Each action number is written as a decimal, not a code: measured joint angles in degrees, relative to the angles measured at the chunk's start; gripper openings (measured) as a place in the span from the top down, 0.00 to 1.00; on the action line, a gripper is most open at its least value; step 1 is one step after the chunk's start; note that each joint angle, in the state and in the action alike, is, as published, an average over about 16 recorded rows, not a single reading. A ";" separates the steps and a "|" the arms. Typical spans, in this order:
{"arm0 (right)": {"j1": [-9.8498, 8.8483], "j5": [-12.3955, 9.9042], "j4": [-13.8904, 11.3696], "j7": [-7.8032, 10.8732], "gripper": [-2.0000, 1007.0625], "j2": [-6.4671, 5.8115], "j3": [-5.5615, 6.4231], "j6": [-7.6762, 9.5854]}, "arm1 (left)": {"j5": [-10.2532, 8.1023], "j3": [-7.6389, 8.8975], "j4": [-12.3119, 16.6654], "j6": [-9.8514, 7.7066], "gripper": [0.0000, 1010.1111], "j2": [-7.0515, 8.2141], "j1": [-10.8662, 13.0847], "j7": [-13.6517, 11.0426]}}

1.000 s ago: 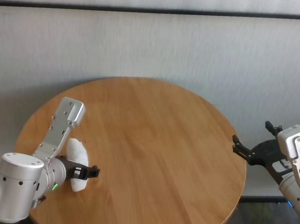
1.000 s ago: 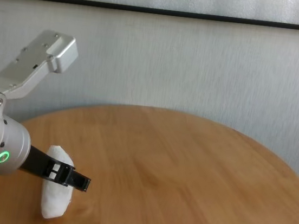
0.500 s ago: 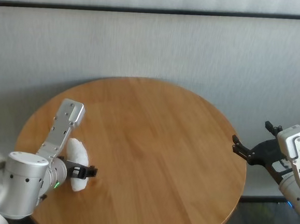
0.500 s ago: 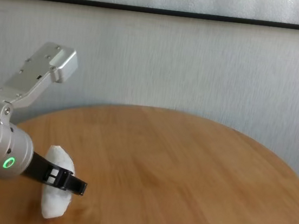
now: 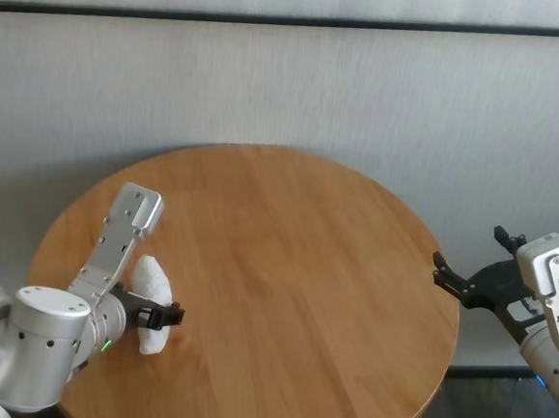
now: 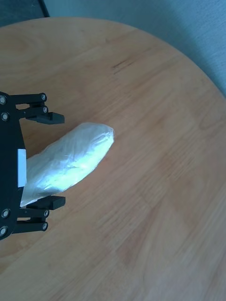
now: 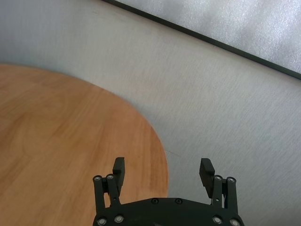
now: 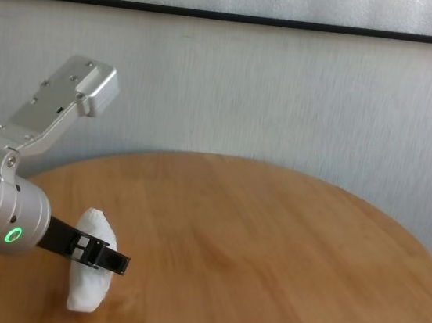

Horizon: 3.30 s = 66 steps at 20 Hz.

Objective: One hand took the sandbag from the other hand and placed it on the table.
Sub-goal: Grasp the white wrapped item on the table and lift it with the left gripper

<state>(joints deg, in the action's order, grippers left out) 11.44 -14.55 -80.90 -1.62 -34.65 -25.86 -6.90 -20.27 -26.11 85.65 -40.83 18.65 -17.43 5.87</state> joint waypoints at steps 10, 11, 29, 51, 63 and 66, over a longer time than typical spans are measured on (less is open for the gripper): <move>0.00 0.00 0.00 0.00 0.01 0.00 0.00 0.00 | 0.48 -0.46 -0.51 0.48 0.01 0.26 -0.50 -1.53; 0.00 0.00 0.00 0.00 0.01 0.00 0.00 0.00 | 0.58 -0.54 -0.59 0.58 0.01 0.30 -0.58 -1.77; 0.00 0.00 0.00 0.00 0.01 0.00 0.00 0.00 | 1.31 -0.99 -1.33 0.59 0.16 0.57 -1.27 -3.22; 0.00 0.00 0.00 0.00 0.01 0.00 0.00 0.00 | 1.08 -0.78 -1.22 0.40 0.44 0.43 -1.15 -2.93; 0.00 0.00 0.00 0.00 0.01 0.00 0.00 0.00 | 1.04 -0.75 -1.19 0.37 0.51 0.41 -1.13 -2.90; 0.00 0.00 0.00 0.00 0.01 0.00 0.00 0.00 | 1.03 -0.75 -1.19 0.37 0.51 0.41 -1.13 -2.90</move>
<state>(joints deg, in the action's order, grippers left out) 11.44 -14.55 -80.90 -1.62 -34.65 -25.86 -6.90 -19.24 -26.86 84.46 -40.47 19.05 -18.56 2.97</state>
